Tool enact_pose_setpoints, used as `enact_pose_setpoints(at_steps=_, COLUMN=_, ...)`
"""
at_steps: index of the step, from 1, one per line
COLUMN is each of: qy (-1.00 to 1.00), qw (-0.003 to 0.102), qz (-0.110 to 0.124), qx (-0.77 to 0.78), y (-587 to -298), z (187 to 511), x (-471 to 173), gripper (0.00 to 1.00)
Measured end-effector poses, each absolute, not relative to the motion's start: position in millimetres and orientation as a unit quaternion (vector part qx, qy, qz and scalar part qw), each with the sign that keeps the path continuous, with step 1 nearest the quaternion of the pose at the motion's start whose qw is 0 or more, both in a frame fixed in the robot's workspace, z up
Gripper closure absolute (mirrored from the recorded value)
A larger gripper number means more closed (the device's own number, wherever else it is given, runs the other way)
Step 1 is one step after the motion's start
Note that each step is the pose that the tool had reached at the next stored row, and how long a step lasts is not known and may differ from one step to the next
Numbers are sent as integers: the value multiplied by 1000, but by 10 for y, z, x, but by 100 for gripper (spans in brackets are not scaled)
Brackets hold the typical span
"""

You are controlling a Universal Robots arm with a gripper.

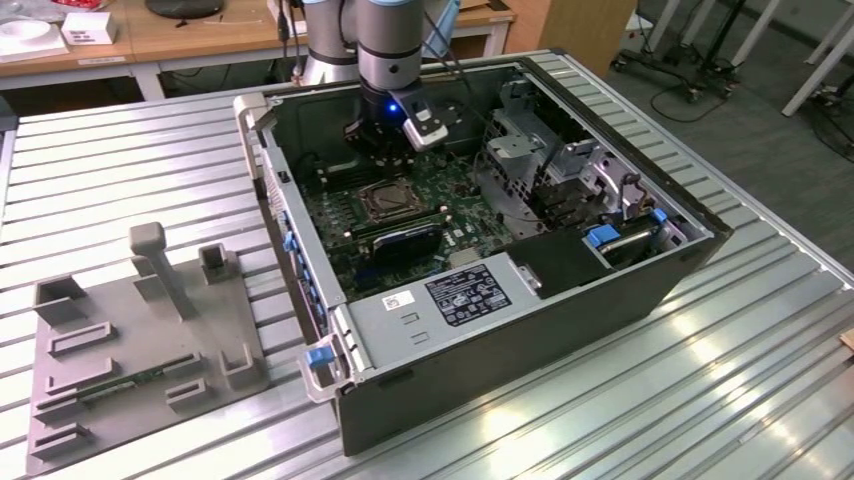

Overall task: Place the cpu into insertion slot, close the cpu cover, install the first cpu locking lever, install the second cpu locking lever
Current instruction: 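Install the first cpu locking lever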

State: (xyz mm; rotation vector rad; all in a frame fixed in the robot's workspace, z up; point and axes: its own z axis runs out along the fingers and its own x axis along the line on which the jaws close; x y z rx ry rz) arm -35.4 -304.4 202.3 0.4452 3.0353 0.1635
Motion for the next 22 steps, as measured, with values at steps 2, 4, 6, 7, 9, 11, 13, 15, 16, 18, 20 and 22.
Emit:
enact_pose_setpoints(at_steps=2, qy=988, qw=36, qz=47, qx=145, y=-3044, z=2019, x=-354, gripper=89)
enact_pose_setpoints(at_steps=4, qy=988, qw=37, qz=39, qx=144, y=-3044, z=2010, x=-354, gripper=89)
enact_pose_setpoints(at_steps=6, qy=988, qw=38, qz=31, qx=144, y=-3044, z=2002, x=-354, gripper=89)
enact_pose_setpoints(at_steps=7, qy=988, qw=38, qz=27, qx=144, y=-3044, z=1996, x=-354, gripper=89)
enact_pose_setpoints(at_steps=9, qy=989, qw=38, qz=25, qx=144, y=-3041, z=1989, x=-354, gripper=89)
enact_pose_setpoints(at_steps=11, qy=989, qw=38, qz=25, qx=144, y=-3034, z=1987, x=-354, gripper=89)
enact_pose_setpoints(at_steps=13, qy=989, qw=38, qz=25, qx=144, y=-3030, z=1987, x=-354, gripper=89)
enact_pose_setpoints(at_steps=15, qy=989, qw=38, qz=25, qx=144, y=-3025, z=1988, x=-354, gripper=89)
enact_pose_setpoints(at_steps=16, qy=989, qw=38, qz=25, qx=144, y=-3022, z=1989, x=-355, gripper=89)
enact_pose_setpoints(at_steps=18, qy=989, qw=38, qz=25, qx=144, y=-3017, z=1995, x=-354, gripper=89)
enact_pose_setpoints(at_steps=20, qy=989, qw=38, qz=25, qx=144, y=-3014, z=2007, x=-354, gripper=89)
enact_pose_setpoints(at_steps=22, qy=989, qw=38, qz=25, qx=144, y=-3012, z=2026, x=-354, gripper=89)
